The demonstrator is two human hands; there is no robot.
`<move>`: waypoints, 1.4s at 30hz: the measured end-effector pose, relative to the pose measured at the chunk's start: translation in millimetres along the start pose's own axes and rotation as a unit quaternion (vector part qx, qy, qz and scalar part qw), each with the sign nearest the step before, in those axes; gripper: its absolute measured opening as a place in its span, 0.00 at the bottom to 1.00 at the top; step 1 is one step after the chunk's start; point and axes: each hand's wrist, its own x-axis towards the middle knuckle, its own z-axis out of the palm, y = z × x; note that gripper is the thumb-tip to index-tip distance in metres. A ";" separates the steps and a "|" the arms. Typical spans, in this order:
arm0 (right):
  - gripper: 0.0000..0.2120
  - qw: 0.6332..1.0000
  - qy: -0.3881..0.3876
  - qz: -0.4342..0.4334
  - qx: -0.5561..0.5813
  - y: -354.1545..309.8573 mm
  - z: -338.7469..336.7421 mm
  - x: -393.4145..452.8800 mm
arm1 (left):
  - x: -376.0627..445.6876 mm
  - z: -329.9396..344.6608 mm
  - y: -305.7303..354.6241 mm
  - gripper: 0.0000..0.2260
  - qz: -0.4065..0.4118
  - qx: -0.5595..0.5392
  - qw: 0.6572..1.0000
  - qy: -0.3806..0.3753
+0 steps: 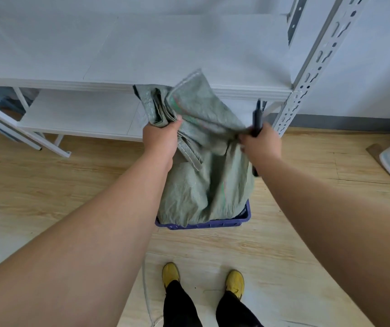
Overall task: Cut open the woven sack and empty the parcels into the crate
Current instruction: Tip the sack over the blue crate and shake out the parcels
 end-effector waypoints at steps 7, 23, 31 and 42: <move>0.04 0.991 -0.097 -0.039 -0.082 -15.8 -10.2 -1.1 | 2.7 -5.4 0.3 0.08 -0.025 0.006 1.000 0.010; 0.05 0.994 -0.102 -0.028 0.033 -34.7 -17.3 -7.1 | 1.9 -4.4 -9.7 0.08 -0.029 -0.002 0.999 0.040; 0.05 0.996 -0.077 -0.047 0.007 -38.6 -14.3 -14.4 | 6.4 -9.1 -9.3 0.11 -0.024 0.000 0.999 0.049; 0.10 0.984 -0.130 -0.108 0.061 -59.9 -1.7 -33.7 | 7.6 -5.6 9.4 0.12 -0.073 -0.006 0.997 0.026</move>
